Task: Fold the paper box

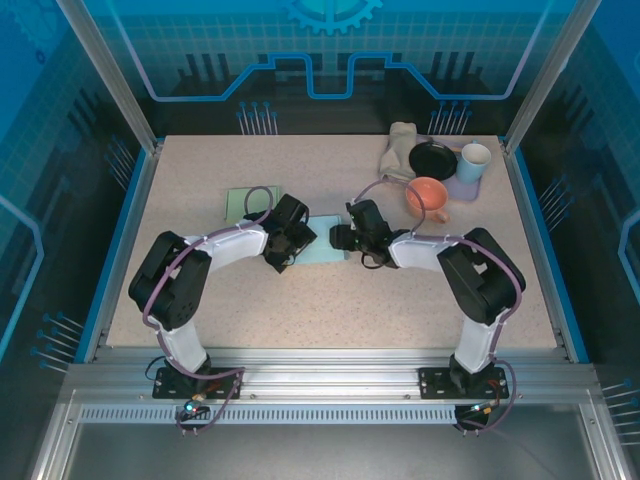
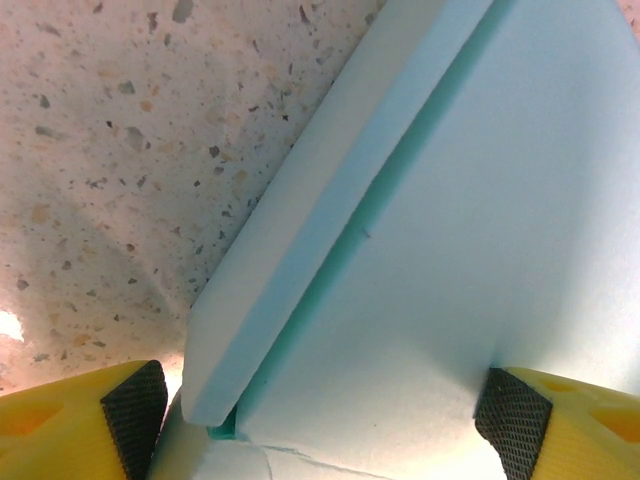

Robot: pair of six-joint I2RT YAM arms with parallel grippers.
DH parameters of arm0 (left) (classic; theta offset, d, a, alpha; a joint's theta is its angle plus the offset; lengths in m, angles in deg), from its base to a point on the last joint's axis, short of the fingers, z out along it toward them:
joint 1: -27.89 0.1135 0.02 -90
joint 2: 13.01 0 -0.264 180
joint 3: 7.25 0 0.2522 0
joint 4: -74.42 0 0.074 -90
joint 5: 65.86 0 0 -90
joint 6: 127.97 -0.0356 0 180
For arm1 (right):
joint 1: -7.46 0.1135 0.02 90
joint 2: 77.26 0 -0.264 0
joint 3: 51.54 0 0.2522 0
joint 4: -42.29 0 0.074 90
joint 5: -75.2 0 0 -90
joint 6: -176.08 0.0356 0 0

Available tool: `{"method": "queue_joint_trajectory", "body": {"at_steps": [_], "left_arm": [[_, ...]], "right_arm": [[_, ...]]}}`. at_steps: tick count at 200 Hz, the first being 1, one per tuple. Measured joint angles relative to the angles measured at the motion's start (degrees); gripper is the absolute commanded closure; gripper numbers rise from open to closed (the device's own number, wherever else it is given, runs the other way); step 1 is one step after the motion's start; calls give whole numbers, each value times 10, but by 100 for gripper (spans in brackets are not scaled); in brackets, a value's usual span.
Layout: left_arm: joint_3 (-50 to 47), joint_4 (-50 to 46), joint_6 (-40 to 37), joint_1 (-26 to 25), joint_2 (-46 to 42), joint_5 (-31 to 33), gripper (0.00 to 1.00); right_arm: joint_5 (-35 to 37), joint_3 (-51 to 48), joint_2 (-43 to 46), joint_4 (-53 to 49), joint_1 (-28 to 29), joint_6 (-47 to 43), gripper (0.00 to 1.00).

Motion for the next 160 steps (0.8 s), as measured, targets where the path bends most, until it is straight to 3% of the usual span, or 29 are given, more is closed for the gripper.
{"method": "queue_joint_trajectory", "body": {"at_steps": [61,160], "left_arm": [[-4,22,0,8,4,3,14],[-5,43,-6,14,12,3,14]], "right_arm": [[31,-31,48,-62,64,-7,41],[35,-32,66,-63,59,-10,44]]}}
